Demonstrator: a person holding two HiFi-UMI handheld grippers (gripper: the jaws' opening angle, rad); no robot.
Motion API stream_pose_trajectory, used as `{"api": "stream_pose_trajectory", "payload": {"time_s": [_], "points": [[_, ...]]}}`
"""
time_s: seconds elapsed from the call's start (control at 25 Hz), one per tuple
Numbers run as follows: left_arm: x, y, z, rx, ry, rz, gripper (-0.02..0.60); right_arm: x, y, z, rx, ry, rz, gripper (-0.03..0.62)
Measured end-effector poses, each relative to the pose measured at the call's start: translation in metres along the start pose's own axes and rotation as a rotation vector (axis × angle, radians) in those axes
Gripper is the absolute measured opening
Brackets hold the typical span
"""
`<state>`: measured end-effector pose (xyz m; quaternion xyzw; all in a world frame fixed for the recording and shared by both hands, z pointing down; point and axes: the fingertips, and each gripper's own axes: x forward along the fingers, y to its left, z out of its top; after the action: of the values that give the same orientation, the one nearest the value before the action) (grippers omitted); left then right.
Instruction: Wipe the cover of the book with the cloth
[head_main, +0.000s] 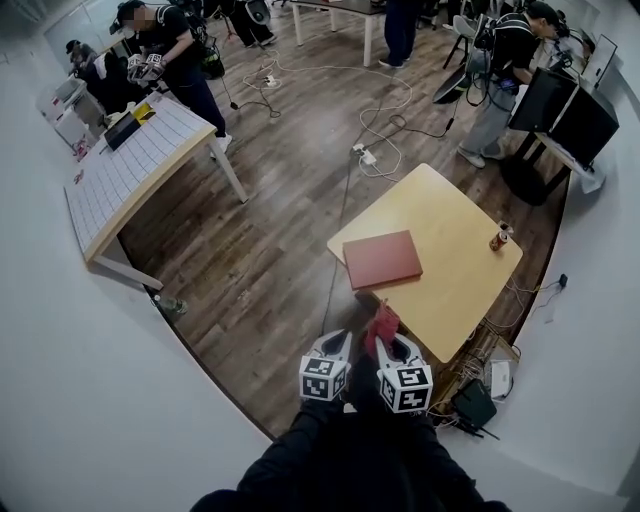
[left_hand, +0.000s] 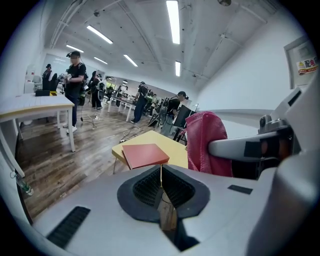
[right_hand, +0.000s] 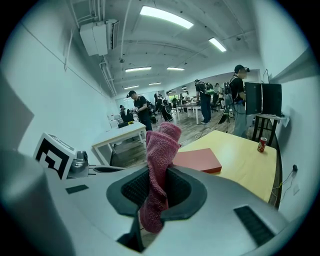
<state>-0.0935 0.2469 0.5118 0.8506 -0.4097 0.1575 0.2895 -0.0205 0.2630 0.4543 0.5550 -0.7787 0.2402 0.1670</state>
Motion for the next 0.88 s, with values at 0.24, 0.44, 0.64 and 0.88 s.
{"api": "stream_pose_trajectory", "payload": {"time_s": [0.24, 0.44, 0.64, 0.88], "points": [[0.058, 0.022, 0.016, -0.006, 0.058, 0.027, 0.035, 0.049, -0.041, 0.024, 0.015, 0.022, 0.027, 0.075], [0.113, 0.039, 0.035, -0.017, 0.104, 0.058, 0.036, 0.094, -0.081, 0.049, 0.024, 0.051, 0.059, 0.075], [0.152, 0.059, 0.042, -0.039, 0.164, 0.096, 0.037, 0.134, -0.108, 0.061, 0.043, 0.097, 0.097, 0.075], [0.189, 0.09, 0.036, -0.074, 0.22, 0.159, 0.037, 0.173, -0.136, 0.056, 0.059, 0.153, 0.141, 0.075]]}}
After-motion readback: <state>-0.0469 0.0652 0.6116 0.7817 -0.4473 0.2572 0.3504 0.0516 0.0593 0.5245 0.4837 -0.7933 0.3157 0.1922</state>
